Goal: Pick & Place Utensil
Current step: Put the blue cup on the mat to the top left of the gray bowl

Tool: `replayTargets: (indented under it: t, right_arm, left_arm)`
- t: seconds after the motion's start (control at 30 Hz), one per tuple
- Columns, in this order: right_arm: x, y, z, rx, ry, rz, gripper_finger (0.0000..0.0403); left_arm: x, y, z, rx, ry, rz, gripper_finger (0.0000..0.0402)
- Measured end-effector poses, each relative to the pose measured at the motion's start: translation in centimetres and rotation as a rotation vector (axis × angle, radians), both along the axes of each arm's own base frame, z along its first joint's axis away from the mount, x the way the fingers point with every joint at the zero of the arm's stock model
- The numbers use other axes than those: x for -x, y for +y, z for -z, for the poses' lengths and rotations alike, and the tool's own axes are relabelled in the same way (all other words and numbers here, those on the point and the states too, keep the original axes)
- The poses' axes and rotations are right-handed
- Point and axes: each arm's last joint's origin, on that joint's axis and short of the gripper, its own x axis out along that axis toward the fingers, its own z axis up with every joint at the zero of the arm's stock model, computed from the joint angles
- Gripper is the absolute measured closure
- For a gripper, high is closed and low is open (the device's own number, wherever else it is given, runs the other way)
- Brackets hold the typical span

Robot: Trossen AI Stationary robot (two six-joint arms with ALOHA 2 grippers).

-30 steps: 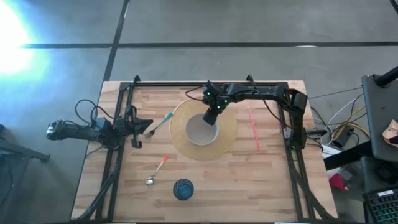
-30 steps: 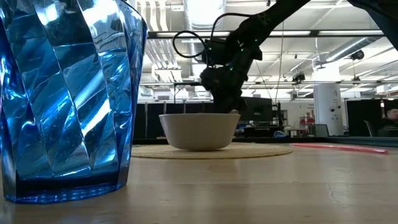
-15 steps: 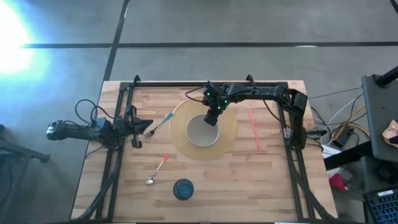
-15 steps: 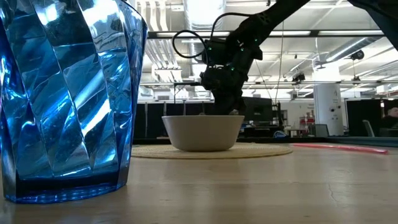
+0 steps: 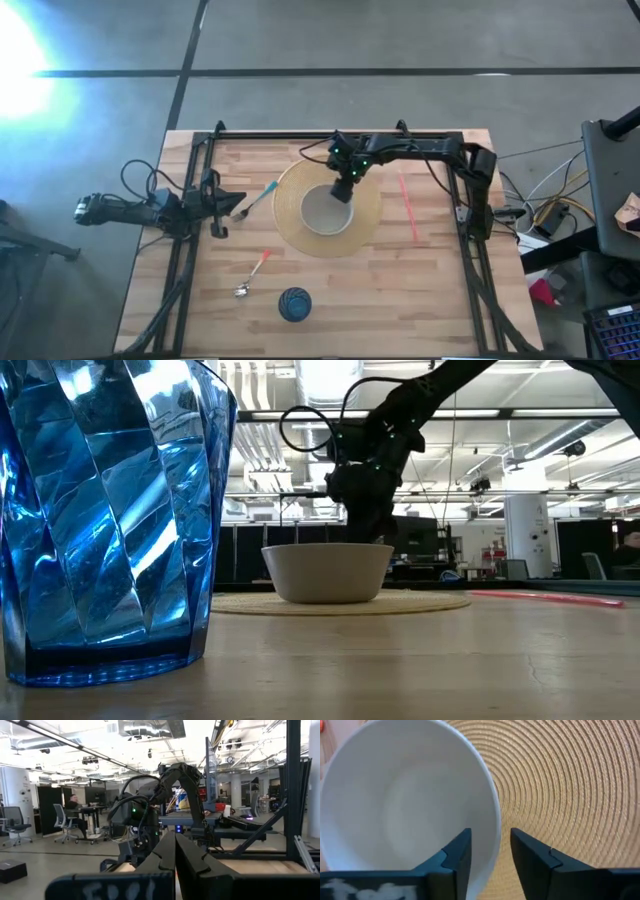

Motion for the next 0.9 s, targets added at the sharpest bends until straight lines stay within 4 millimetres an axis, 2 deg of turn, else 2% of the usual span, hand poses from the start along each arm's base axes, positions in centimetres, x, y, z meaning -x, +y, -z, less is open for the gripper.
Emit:
replayTargets:
  t: [0.23,0.43,0.67,0.9]
  right_arm:
    - [1.3,0.6,-2.7,0.023,-0.018,-0.035,0.0247]
    - [2.8,1.5,-5.8,0.056,-0.062,-0.074,0.0241]
    - [4.9,4.7,-9.1,0.087,-0.125,-0.155,0.0251]
    - [7.7,8.4,-10.6,0.128,-0.251,-0.243,0.0267]
  left_arm:
    - [0.0,0.0,0.0,0.015,0.000,0.004,0.0386]
    - [-0.1,0.0,0.1,0.033,0.008,0.009,0.0319]
    - [0.0,0.0,-0.3,0.083,-0.048,0.022,0.0247]
    - [0.1,0.0,-0.9,0.111,-0.091,0.030,0.0231]
